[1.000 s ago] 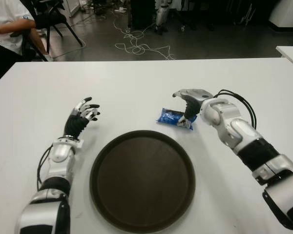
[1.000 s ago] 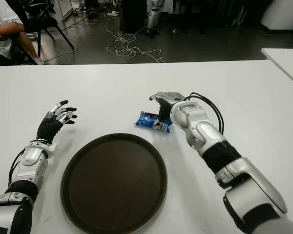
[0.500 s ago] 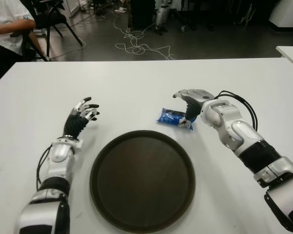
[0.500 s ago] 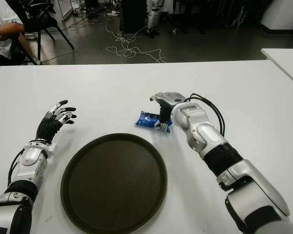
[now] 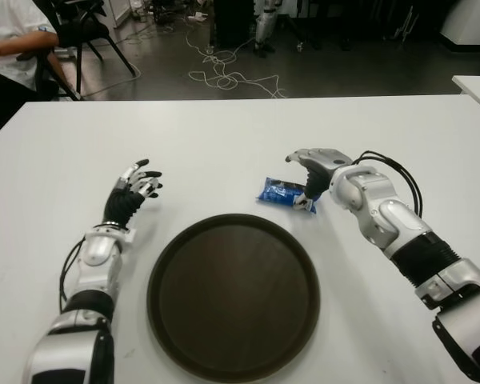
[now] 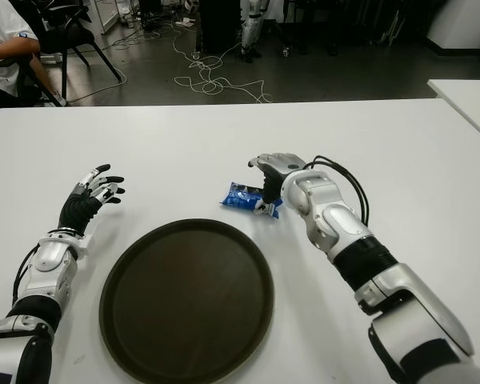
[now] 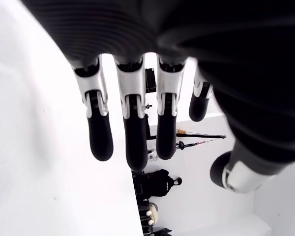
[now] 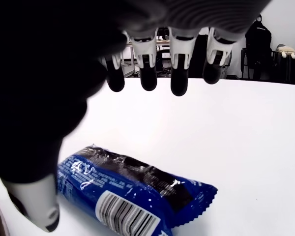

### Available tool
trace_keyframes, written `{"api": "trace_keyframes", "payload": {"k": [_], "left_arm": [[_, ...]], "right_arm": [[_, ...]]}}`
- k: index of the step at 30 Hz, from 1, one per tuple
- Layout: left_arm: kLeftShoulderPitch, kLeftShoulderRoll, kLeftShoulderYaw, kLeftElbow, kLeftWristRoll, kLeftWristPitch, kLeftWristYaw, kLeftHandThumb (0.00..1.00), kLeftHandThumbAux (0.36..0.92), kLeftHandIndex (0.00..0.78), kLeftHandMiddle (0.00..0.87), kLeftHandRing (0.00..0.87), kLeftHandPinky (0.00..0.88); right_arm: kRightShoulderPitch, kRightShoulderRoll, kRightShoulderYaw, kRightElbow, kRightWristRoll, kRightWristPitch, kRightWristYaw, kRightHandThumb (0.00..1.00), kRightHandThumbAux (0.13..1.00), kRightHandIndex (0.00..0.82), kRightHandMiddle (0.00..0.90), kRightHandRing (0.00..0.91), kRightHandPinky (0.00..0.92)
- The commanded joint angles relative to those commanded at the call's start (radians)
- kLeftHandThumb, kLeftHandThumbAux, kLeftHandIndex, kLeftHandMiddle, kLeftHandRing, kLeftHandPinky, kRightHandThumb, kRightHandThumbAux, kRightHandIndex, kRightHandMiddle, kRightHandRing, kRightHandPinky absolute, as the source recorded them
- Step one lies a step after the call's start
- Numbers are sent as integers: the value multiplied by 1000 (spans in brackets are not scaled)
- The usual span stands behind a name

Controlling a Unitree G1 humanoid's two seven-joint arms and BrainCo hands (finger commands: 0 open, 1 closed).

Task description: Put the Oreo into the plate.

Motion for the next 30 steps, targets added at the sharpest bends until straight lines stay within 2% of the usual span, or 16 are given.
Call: {"api": "trace_keyframes", "payload": {"k": [6, 10, 22, 25, 30], "left_arm": [[1, 1, 2, -1, -2, 2, -3, 296, 598, 147, 311, 344, 385], [0, 0, 3, 2, -4, 1, -6, 296, 596, 149, 308, 344, 388], [2, 0, 3, 2, 1, -15, -4, 300, 573, 139, 302, 338, 379], [4, 1, 1, -1, 4, -15, -2, 290, 574, 141, 301, 336, 378], [5, -1, 0, -8, 3, 0, 1, 295, 596, 145, 305, 343, 383]], "right_arm": [[-18, 18, -2, 97, 12, -47, -52, 0, 747, 110, 126, 113, 71], [-22, 22, -8, 107, 16, -57, -56, 0, 749, 122, 133, 120, 79], [-39, 34, -11, 146, 14, -59, -52, 0, 744, 91, 122, 115, 78], [-42, 36, -12, 158, 14, -63, -57, 0, 750, 90, 121, 114, 78], [-55, 62, -7, 258, 19, -97, -106, 0, 759, 96, 123, 120, 85]]}}
